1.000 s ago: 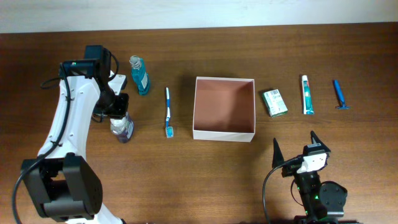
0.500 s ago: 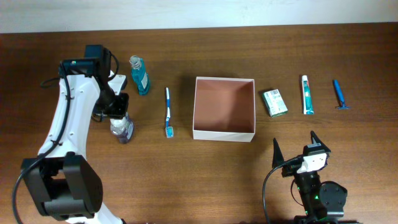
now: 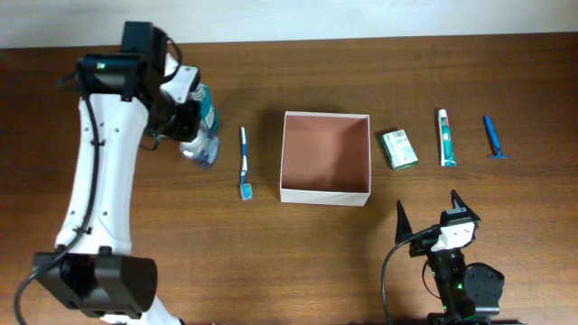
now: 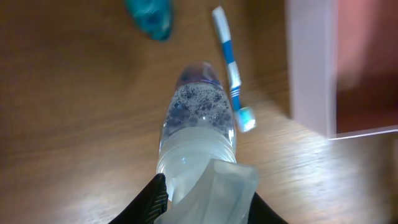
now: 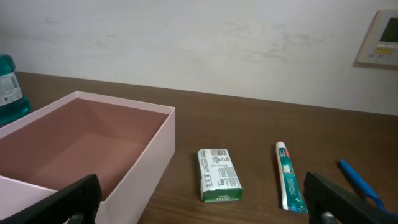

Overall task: Pack container
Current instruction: 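Lift the soap bottle and carry it right over the pink box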

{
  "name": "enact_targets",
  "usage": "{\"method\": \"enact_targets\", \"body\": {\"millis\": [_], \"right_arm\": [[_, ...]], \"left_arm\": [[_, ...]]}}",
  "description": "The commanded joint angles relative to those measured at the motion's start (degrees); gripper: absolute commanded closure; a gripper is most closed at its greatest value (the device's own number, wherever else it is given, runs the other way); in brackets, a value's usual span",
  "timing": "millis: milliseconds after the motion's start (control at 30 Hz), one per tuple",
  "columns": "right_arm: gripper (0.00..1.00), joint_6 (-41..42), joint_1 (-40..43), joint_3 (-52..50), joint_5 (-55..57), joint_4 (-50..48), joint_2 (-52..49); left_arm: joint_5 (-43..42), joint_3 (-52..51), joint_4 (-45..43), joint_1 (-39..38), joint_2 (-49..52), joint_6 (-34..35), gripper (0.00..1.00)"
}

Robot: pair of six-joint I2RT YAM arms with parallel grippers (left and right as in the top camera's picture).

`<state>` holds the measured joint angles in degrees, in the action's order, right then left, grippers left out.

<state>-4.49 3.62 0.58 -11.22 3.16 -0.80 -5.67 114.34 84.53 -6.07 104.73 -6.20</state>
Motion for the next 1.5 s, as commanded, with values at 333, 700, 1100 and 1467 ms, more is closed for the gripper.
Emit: {"method": "enact_targets", "body": {"millis": [333,700,1100,1467], "right_arm": [[0.01,0.22,0.26,-0.26,0.52,0.39,0.59],[0.01,0.22,0.26,-0.26,0.52,0.39,0.59],[0.01,0.24,0.26,-0.26,0.52,0.39,0.59],[0.01,0.24,0.26,-0.26,0.52,0.39,0.59]], "left_arm": [[-1.88,6.84,-8.63,-16.76,-0.26,9.42,0.76],[-1.84,6.82,-18.12,-23.21,-0.26,19.19,0.76],[-0.96,6.75,-17.9,-24.11,4.04,24.26,0.76],[-0.98,6.75,-20.09,-26.43,8.96,25.05,0.76]]}}
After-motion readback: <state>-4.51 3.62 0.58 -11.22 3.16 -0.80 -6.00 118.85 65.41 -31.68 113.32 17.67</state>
